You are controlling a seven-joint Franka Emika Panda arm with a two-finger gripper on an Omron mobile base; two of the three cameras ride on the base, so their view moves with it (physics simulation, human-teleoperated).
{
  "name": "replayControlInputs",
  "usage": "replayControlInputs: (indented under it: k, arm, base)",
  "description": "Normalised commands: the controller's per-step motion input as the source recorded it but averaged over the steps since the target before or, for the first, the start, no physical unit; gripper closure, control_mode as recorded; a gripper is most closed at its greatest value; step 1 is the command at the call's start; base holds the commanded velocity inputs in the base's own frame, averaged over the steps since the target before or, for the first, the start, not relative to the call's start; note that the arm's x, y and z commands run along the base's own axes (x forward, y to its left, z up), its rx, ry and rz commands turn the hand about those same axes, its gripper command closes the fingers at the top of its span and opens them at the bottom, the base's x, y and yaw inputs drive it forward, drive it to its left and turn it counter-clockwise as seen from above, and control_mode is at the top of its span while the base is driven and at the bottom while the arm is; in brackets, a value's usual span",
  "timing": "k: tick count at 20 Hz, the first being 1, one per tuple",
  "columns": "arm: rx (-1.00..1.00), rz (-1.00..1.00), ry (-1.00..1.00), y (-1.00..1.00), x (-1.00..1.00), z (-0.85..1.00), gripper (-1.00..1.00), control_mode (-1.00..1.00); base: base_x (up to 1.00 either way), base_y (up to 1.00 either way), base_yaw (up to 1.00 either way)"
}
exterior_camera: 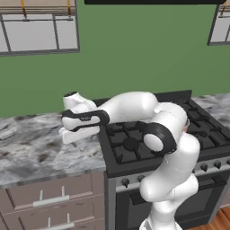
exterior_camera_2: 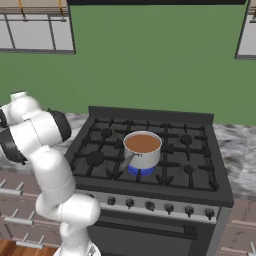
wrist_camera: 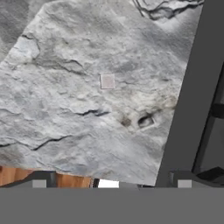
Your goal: Pick up the sugar cube(s) and place them in the saucepan with hot chocolate.
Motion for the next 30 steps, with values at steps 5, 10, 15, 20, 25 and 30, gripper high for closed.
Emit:
replayControlInputs:
  k: [5,10,15,20,25,30]
  arm:
    - [0.00,0.01,0.02,0.17,0.12,-0.35,-1.00,-1.00]
    - [0.00,0.00,0.00,0.01,0.19,-0.21,-1.00,-1.00]
    - [0.00,-0.01,0.00,-0.12,0.19,-0.28,-1.00,-1.00]
    - [0.00,-0.01,-0.04,-0.20,0.09,-0.37,-1.00,-1.00]
    - [0.01,0.00,-0.07,-0.19,0.02,-0.35,-1.00,-1.00]
    - [0.00,0.00,-0.01,-0.01,0.03,-0.14,-1.00,-1.00]
  base:
    - [0.00,0.00,0.00]
    - [0.00,0.00,0.00]
    - [0.00,0.00,0.00]
    - [0.00,0.00,0.00]
    - [0.00,0.00,0.00]
    - [0.00,0.00,0.00]
